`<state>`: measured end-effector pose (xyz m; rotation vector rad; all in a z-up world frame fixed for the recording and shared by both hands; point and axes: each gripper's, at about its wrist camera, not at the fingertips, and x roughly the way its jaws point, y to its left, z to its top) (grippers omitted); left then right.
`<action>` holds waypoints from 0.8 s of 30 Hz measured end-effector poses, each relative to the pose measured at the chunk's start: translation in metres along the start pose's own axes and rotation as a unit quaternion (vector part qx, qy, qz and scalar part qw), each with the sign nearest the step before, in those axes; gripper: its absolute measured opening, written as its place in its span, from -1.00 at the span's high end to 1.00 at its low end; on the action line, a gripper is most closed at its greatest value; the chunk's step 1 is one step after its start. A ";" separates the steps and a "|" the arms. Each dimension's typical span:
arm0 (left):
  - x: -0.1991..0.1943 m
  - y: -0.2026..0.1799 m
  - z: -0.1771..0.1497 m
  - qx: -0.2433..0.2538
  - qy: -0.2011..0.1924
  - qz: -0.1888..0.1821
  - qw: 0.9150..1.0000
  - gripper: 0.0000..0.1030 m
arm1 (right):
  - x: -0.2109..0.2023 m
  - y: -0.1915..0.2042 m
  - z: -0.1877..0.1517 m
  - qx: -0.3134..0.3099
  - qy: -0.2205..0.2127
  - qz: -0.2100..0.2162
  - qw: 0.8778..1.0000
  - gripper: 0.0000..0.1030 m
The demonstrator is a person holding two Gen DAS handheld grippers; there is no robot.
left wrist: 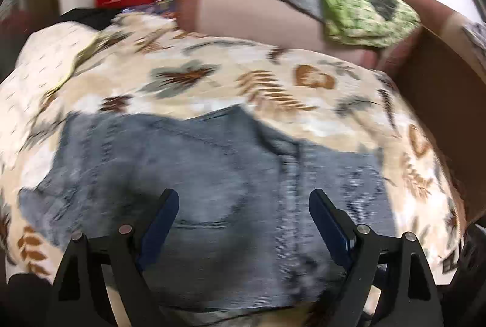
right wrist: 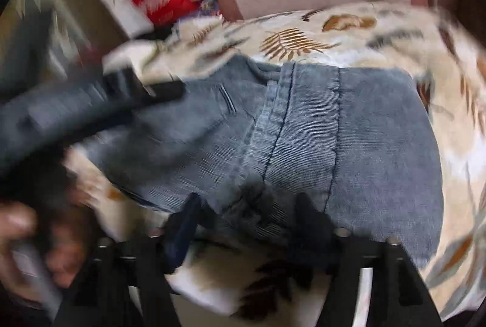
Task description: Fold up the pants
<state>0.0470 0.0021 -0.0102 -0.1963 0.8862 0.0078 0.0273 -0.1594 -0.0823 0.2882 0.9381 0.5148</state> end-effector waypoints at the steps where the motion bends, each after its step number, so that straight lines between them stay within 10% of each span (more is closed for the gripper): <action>1: 0.000 -0.013 0.001 0.016 -0.002 -0.006 1.000 -0.71 | -0.014 -0.014 -0.001 0.030 -0.014 0.005 0.999 -0.36; 7: 0.025 -0.065 -0.013 0.085 0.028 0.002 0.996 -0.71 | -0.058 -0.086 0.004 0.167 -0.068 -0.003 0.984 -0.36; 10: 0.073 -0.076 -0.044 0.138 0.119 0.040 0.982 -0.74 | -0.037 -0.109 0.002 0.198 0.024 -0.022 0.980 -0.36; 17: 0.069 -0.067 -0.048 0.124 0.095 0.028 0.987 -0.78 | -0.061 -0.107 0.064 0.171 -0.037 0.001 0.985 -0.36; 21: 0.068 -0.066 -0.050 0.121 0.088 0.025 0.988 -0.78 | -0.009 -0.117 0.116 0.183 0.013 0.097 0.978 -0.36; 24: 0.068 -0.066 -0.053 0.119 0.087 0.024 0.989 -0.79 | 0.045 -0.134 0.133 0.200 0.070 0.086 0.973 -0.36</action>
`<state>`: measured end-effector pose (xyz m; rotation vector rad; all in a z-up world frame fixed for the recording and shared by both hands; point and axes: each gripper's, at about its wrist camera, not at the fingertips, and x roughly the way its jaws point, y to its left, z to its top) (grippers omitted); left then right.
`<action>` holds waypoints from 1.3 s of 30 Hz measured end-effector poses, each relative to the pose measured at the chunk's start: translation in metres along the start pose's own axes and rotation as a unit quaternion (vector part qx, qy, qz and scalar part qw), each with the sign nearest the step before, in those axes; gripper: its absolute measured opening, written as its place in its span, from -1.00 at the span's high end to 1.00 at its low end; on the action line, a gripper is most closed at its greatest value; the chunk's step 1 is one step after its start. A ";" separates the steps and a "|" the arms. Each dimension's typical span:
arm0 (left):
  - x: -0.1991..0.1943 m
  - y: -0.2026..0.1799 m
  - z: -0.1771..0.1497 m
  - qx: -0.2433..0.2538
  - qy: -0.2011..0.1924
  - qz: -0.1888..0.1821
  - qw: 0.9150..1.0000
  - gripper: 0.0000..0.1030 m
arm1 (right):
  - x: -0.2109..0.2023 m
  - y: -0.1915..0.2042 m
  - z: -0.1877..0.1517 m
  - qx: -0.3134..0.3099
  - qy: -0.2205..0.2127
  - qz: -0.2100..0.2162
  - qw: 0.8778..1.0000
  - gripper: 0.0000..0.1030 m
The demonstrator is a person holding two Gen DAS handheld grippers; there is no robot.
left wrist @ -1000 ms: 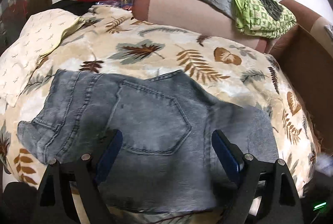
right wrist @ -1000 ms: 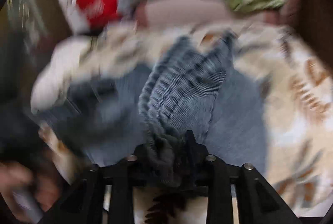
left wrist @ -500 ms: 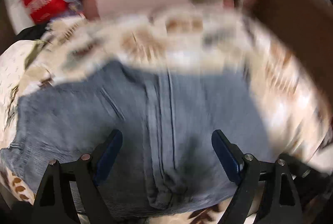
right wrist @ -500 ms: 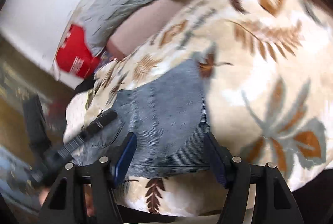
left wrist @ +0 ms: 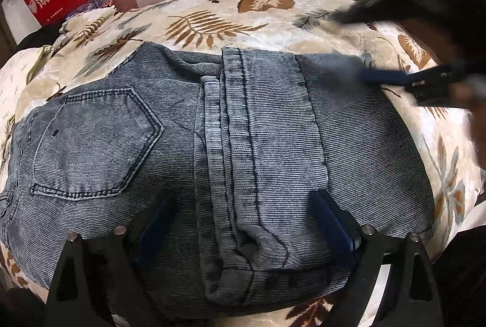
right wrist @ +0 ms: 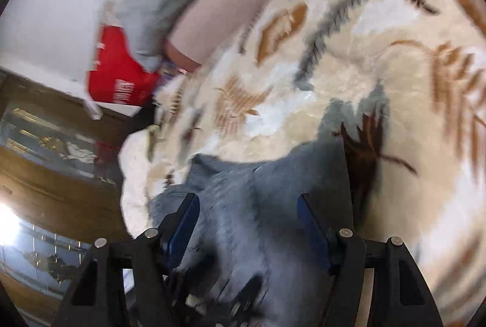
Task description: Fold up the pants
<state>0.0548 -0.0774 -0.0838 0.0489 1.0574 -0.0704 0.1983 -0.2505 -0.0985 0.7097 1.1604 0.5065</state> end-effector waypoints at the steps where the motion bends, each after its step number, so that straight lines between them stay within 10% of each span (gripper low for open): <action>1: 0.000 0.000 0.000 0.001 0.000 0.000 1.000 -0.79 | 0.015 -0.011 0.007 0.008 0.018 -0.012 1.000 -0.36; 10: 0.000 0.000 0.001 -0.003 -0.004 -0.002 1.000 -0.82 | -0.052 -0.014 -0.054 -0.008 -0.033 0.003 0.999 -0.36; 15: 0.001 0.003 0.002 -0.004 -0.003 -0.004 1.000 -0.82 | -0.048 -0.040 -0.106 0.040 0.019 0.079 0.996 -0.36; 18: 0.001 0.002 0.002 -0.002 -0.002 -0.002 1.000 -0.82 | -0.032 -0.053 -0.117 0.057 0.026 0.055 0.997 -0.35; 29: -0.001 0.002 0.000 -0.003 -0.004 -0.004 1.000 -0.82 | -0.055 -0.019 -0.045 -0.012 -0.032 -0.069 0.997 -0.35; 36: 0.000 0.003 0.000 -0.003 -0.005 -0.007 1.000 -0.83 | 0.000 -0.035 0.001 0.012 0.006 -0.067 0.998 -0.35; 39: 0.000 0.002 0.000 -0.003 -0.005 -0.007 1.000 -0.83 | 0.002 -0.027 0.004 -0.013 -0.001 -0.113 0.993 0.19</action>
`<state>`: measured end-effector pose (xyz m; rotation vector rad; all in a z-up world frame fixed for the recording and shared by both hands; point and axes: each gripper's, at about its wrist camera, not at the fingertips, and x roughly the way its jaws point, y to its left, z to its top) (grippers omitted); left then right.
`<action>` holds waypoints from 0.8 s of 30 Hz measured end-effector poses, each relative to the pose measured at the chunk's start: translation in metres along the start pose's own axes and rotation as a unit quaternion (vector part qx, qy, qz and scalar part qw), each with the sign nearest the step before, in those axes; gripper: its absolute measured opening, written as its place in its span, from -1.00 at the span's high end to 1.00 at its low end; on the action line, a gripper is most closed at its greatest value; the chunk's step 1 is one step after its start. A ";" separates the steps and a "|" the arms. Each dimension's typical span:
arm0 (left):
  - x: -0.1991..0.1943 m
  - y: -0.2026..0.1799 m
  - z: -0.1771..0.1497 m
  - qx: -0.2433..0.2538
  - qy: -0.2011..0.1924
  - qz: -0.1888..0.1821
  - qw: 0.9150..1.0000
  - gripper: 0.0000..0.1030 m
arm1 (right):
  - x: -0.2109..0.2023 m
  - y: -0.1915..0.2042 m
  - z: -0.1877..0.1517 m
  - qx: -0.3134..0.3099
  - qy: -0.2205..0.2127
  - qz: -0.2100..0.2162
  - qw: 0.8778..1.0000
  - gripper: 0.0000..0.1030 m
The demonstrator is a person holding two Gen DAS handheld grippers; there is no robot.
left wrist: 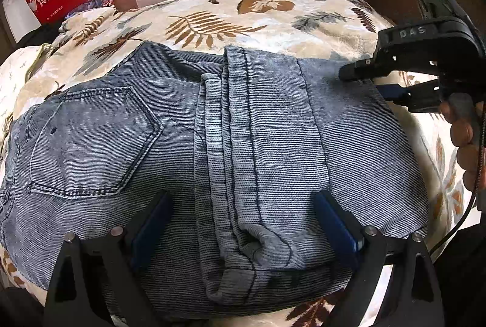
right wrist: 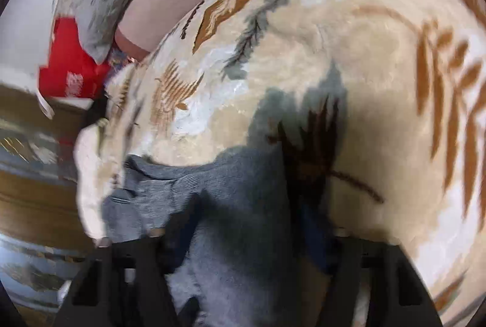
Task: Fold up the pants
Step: 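Release the folded leg with the right tool and withdraw it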
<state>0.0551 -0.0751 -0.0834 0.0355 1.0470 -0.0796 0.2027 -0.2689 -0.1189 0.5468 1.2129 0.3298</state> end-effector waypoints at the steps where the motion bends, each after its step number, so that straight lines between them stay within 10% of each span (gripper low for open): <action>1: 0.000 0.000 0.000 0.000 0.000 0.000 1.000 -0.84 | 0.001 0.000 0.001 0.001 0.002 -0.003 1.000 0.19; 11: 0.000 0.001 0.000 -0.002 -0.001 -0.003 1.000 -0.84 | -0.065 0.021 -0.055 -0.080 -0.056 -0.037 0.994 0.05; 18: 0.000 0.000 0.000 -0.002 -0.001 -0.002 1.000 -0.84 | -0.045 0.020 -0.130 -0.137 0.002 -0.079 0.987 0.03; 24: -0.005 0.006 0.001 -0.011 0.000 -0.017 1.000 -0.84 | -0.062 0.028 -0.129 -0.147 -0.035 -0.090 0.984 0.02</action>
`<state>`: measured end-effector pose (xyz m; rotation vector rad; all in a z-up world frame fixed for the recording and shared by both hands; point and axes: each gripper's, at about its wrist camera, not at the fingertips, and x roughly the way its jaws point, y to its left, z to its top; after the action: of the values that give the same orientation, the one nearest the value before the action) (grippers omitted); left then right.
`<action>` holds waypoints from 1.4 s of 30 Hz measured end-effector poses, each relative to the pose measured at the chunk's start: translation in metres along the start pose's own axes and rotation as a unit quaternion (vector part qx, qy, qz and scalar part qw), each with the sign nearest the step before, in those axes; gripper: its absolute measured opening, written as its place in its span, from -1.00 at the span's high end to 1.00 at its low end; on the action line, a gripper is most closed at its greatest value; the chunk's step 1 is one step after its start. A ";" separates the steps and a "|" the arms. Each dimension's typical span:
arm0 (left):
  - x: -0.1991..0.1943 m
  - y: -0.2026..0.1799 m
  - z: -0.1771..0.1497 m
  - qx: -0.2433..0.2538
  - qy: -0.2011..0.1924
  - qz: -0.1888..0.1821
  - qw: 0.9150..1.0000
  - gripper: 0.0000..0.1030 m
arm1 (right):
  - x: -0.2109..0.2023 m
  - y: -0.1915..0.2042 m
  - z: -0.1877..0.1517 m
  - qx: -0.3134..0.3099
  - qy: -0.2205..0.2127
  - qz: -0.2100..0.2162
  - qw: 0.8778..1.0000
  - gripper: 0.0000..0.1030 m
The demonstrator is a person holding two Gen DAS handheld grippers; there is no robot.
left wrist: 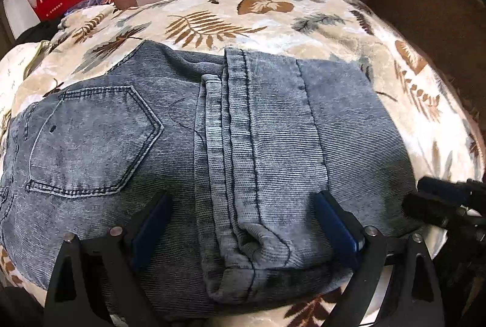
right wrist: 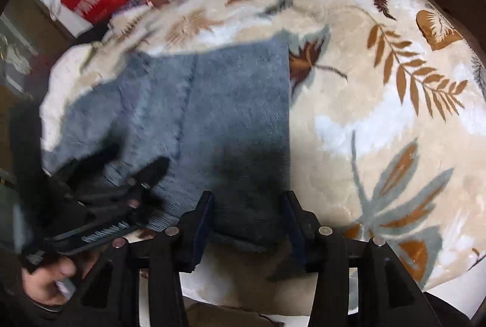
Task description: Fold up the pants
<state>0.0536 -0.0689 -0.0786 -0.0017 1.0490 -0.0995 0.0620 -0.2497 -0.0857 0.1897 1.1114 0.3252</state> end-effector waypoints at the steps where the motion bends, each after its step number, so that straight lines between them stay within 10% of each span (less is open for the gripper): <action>1: -0.004 0.003 0.000 -0.007 -0.003 -0.006 1.000 -0.84 | -0.005 0.000 0.001 0.002 -0.012 0.001 1.000 0.02; 6: -0.030 0.021 -0.001 -0.039 -0.032 -0.012 0.999 -0.84 | 0.015 0.003 -0.009 -0.001 0.017 0.022 1.000 -0.24; 13: -0.093 0.094 -0.028 -0.137 -0.110 -0.007 0.985 -0.84 | -0.011 0.007 -0.006 0.007 -0.074 0.037 0.997 -0.27; 23: -0.092 0.235 -0.097 -0.430 -0.110 -0.035 0.896 -0.84 | -0.007 0.021 0.000 0.019 -0.099 0.049 0.994 -0.27; 31: -0.058 0.272 -0.091 -0.507 -0.091 -0.080 0.853 -0.84 | 0.001 0.042 -0.003 -0.019 -0.091 0.037 0.995 -0.27; 35: -0.057 0.279 -0.084 -0.509 -0.108 -0.100 0.848 -0.69 | -0.001 0.052 -0.001 -0.024 -0.086 0.046 0.995 -0.27; 37: -0.058 0.279 -0.080 -0.493 -0.104 -0.074 0.861 0.20 | 0.000 0.062 0.001 -0.024 -0.075 0.066 0.995 -0.27; 42: -0.059 0.283 -0.081 -0.478 -0.110 -0.059 0.869 0.53 | 0.021 0.109 0.015 -0.019 -0.018 0.154 0.988 -0.27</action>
<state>-0.0222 0.2214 -0.0820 -0.9616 0.7774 0.3161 0.0667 -0.1400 -0.0627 0.3338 1.0388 0.6152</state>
